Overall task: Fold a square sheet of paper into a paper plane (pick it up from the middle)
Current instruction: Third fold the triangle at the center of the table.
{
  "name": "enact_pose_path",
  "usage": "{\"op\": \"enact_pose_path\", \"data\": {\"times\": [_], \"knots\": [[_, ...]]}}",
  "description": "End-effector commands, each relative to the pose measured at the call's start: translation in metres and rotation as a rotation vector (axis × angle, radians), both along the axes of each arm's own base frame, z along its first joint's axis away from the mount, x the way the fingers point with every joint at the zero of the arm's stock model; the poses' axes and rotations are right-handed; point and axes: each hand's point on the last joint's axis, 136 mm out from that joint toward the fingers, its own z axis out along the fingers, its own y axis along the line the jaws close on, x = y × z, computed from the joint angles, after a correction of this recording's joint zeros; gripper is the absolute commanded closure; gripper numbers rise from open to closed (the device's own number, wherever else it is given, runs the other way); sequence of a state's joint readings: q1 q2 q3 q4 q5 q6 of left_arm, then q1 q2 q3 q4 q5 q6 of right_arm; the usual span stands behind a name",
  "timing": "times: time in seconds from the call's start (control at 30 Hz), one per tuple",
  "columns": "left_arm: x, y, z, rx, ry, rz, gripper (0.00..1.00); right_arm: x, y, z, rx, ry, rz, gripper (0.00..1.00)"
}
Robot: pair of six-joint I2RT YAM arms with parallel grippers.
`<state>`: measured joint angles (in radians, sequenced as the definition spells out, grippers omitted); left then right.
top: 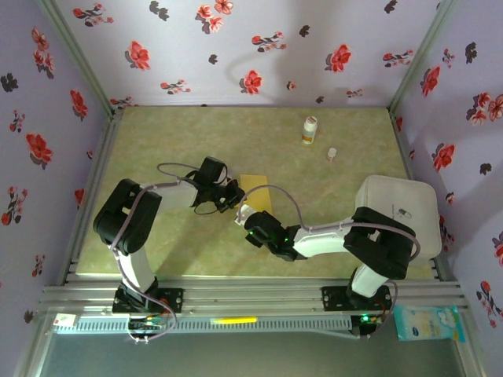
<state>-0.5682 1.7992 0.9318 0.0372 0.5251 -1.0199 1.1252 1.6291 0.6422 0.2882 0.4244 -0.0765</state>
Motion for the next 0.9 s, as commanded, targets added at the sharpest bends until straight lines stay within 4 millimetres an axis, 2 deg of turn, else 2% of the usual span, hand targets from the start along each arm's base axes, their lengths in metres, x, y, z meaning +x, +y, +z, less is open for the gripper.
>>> {"op": "enact_pose_path", "data": {"times": [0.0,0.17,0.33,0.47,0.53,0.67,0.87], "knots": [[-0.001,0.006,0.004,0.005,0.0,0.008,0.91,0.002,-0.001,0.006,0.038,-0.013,-0.035,1.0],[0.003,0.024,0.015,0.075,-0.036,0.022,0.72,-0.002,0.001,0.007,0.092,0.052,-0.029,1.0],[0.015,0.044,0.038,0.137,-0.089,0.019,0.65,-0.008,0.008,0.011,0.261,0.245,-0.021,1.0],[0.028,0.051,0.055,0.141,-0.136,0.026,0.64,-0.013,0.019,0.023,0.412,0.389,0.017,1.0],[0.037,0.046,0.064,0.112,-0.157,0.012,0.65,-0.015,0.023,0.029,0.464,0.455,0.027,1.0],[0.053,0.023,0.082,0.026,-0.189,-0.065,0.7,-0.017,0.032,0.035,0.542,0.563,0.051,1.0],[0.07,-0.01,0.079,-0.073,-0.166,-0.152,0.83,-0.012,0.034,0.037,0.631,0.653,0.039,1.0]]}}
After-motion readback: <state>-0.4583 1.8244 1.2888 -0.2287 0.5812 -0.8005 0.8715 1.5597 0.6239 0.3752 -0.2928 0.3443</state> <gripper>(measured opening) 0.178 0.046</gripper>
